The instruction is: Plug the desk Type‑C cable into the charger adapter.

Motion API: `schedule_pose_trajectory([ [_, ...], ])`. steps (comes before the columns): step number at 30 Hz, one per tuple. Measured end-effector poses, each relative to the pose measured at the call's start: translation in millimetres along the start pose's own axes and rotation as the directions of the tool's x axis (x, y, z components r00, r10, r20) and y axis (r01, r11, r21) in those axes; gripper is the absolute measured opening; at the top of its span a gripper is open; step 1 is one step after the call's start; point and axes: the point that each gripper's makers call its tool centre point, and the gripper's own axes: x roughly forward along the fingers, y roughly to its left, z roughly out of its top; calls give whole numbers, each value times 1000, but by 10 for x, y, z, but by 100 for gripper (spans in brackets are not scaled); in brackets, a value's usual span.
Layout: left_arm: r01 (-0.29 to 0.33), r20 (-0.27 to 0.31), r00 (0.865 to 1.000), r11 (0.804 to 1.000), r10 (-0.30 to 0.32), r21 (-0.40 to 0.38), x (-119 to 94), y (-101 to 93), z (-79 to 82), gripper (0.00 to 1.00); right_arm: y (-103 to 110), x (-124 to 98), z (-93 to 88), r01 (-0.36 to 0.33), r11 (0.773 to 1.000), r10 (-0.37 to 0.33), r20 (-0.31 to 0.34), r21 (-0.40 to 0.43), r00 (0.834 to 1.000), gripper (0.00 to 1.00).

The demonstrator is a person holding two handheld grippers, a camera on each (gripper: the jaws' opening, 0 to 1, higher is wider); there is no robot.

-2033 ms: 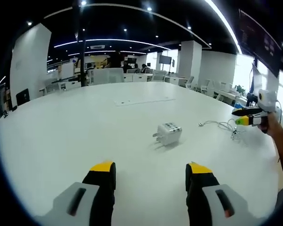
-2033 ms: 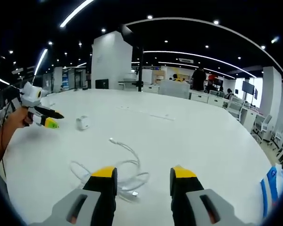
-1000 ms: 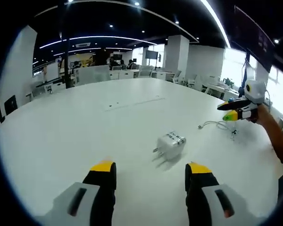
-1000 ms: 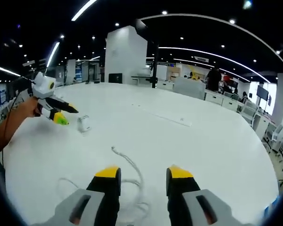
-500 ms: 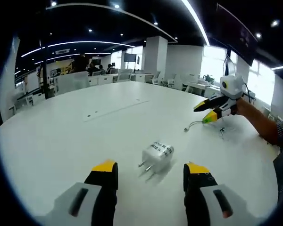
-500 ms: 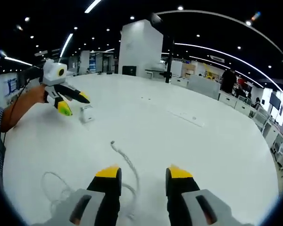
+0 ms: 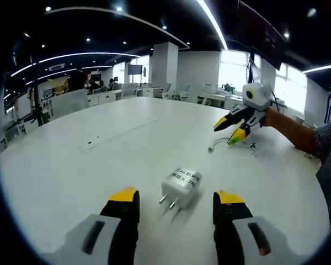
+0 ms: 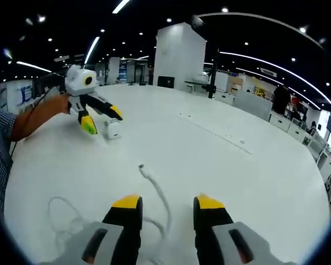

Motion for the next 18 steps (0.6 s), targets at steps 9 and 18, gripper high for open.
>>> schedule_pose_trajectory([
  [9,40,-31,999,996,-38,76,123,-38,-20,51,80,84,1,-66,997,66,-3,-48,998,34],
  [18,69,-23,997,993,-67,91,174,-77,-25,47,92,151,32,-115,992,115,11,-60,993,33],
])
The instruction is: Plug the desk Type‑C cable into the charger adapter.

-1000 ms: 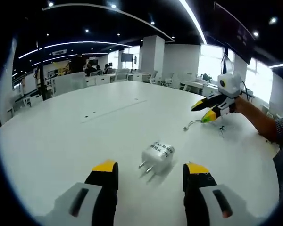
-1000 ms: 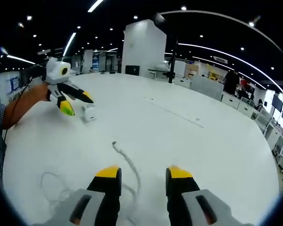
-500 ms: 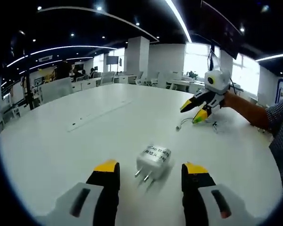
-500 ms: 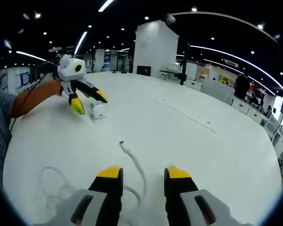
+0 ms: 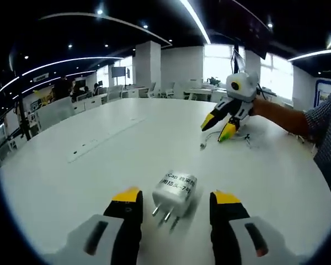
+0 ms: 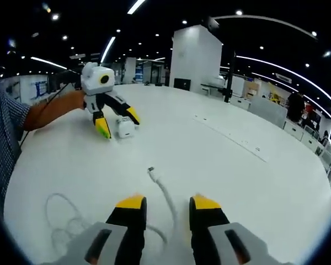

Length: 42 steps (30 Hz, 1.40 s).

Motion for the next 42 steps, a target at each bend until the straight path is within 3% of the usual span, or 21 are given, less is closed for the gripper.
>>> schedule_pose_trajectory([
  [7,30,4,1000,999,-30,26,17,-35,4,45,24,38,27,-30,999,30,-3,-33,1000,32],
  [12,77,55,995,997,-77,9,-9,-34,127,44,28,52,36,-70,996,69,-9,-55,998,32],
  [17,79,23,997,995,-80,58,11,6,103,40,101,59,72,-92,990,89,-32,-110,996,32],
  [26,140,3,990,986,-141,91,84,-50,75,38,91,93,55,-151,985,148,-36,-79,988,32],
  [42,143,-31,989,986,-141,82,109,-15,-12,33,84,138,58,-203,979,202,-26,-37,979,28],
])
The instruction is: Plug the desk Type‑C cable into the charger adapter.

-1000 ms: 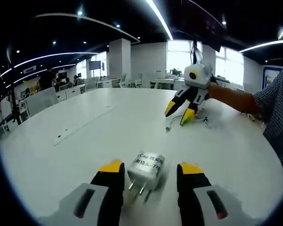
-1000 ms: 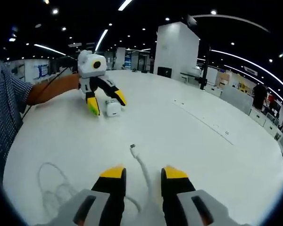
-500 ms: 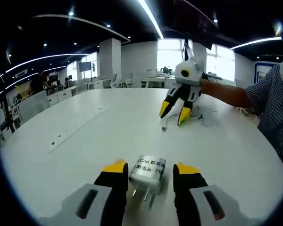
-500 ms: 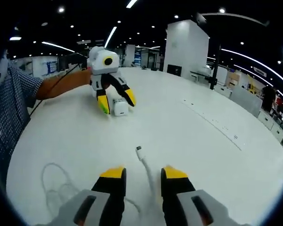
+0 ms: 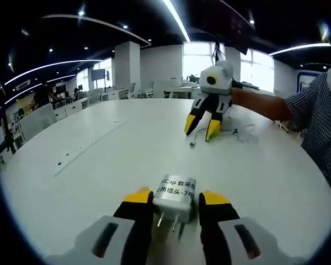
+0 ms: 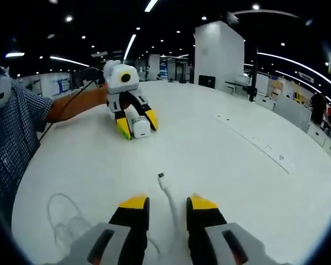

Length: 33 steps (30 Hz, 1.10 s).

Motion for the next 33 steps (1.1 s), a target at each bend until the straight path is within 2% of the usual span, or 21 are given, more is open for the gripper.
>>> schedule_pose_trajectory([
  [8,3,-3,1000,1000,-3,3,16,7,1,30,-3,4,9,-11,1000,11,25,-8,1000,25],
  [30,11,-11,1000,1000,-11,8,15,-46,-3,27,6,27,22,-25,1000,26,29,-14,999,15],
  [33,13,-13,1000,1000,-12,5,17,-47,-2,27,-12,31,23,-18,1000,19,33,-11,999,11],
])
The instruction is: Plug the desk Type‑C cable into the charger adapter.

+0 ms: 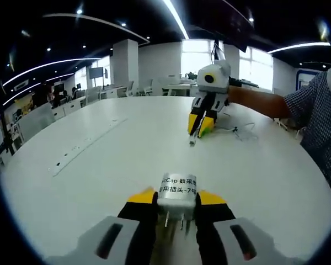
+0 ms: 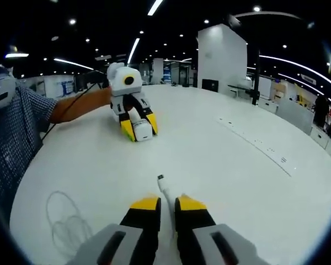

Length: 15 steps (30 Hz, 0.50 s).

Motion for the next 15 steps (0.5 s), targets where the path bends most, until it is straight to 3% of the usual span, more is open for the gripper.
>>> schedule_pose_trajectory([
  [13,28,-6,1000,1000,-28,11,27,-13,16,27,22,6,0,-7,1000,7,6,-12,1000,6],
  [15,27,-5,1000,998,-27,50,34,-6,32,27,23,5,1,-9,1000,9,6,-18,1000,5],
])
